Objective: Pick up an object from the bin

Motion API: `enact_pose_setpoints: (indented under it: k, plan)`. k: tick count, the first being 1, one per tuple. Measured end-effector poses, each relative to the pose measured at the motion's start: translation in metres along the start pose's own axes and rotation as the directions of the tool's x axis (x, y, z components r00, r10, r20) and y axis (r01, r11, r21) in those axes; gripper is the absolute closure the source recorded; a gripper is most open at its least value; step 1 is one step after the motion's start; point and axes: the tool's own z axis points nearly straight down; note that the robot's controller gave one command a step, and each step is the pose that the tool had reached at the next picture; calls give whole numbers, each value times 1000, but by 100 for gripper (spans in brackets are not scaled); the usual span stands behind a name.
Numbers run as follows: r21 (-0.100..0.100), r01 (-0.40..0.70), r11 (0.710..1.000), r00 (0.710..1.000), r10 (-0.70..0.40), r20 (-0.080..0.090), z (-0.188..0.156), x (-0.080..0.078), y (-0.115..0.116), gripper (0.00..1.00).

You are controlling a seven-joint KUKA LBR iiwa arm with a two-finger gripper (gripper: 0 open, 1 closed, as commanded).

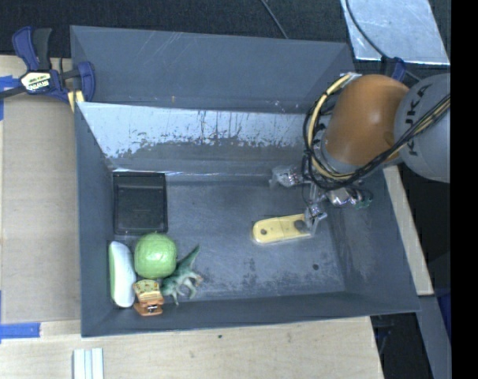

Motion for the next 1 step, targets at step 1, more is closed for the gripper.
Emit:
enact_pose_setpoints:
  k: [1]
  plan:
    - [0, -8, 1000, 1000, 8, 4, 0, -1, -11, 0]
